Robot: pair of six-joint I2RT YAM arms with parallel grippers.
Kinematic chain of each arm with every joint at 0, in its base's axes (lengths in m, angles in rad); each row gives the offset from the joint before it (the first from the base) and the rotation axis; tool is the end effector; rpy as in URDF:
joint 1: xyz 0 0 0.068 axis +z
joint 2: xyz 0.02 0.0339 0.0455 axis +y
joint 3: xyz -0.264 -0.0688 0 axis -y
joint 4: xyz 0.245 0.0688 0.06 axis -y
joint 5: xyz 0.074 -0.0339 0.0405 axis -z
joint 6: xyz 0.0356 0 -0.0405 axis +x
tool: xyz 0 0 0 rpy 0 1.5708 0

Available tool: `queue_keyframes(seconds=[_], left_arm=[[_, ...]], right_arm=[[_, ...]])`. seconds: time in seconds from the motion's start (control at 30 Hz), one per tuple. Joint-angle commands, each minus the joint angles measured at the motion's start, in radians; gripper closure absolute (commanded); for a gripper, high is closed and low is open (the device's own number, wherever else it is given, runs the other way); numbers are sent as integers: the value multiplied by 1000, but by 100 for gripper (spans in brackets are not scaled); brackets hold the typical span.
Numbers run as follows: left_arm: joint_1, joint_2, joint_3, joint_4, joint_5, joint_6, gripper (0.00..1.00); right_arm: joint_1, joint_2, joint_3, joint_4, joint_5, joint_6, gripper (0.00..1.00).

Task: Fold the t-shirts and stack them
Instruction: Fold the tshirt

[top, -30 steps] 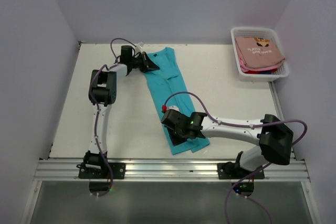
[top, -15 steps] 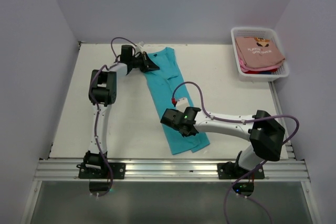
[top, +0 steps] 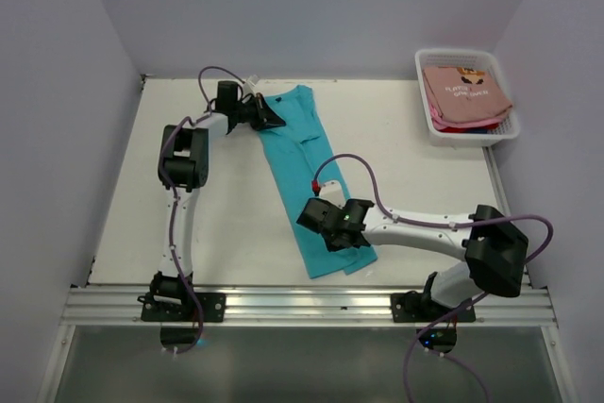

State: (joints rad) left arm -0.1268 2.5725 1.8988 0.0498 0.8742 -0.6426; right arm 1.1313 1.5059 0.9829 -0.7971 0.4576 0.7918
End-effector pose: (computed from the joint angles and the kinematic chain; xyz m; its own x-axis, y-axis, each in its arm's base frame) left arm 0.5420 -0.0966 0.0932 -0.8826 -0.2751 -0.3812 0.2120 0.4908 -0.8451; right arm 0.1297 0.2389 0.2039 -0.8341 -0.2737 -0.4789 -0.2443 0.9617 -0.1242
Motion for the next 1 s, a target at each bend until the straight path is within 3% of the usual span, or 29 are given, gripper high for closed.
queue_keyframes(seconds=[0.0, 0.37, 0.7, 0.97], left_arm=[[0, -49, -29, -33, -29, 41, 100], [1, -44, -27, -38, -32, 49, 100], [3, 0, 32, -42, -41, 26, 100], [1, 86, 138, 8, -4, -97, 100]], right_arm=[[-2, -23, -3, 101, -42, -26, 100], [-96, 151, 39, 39, 24, 4, 100], [-100, 131, -55, 81, -74, 35, 100], [-64, 109, -159, 185, -241, 66, 100]])
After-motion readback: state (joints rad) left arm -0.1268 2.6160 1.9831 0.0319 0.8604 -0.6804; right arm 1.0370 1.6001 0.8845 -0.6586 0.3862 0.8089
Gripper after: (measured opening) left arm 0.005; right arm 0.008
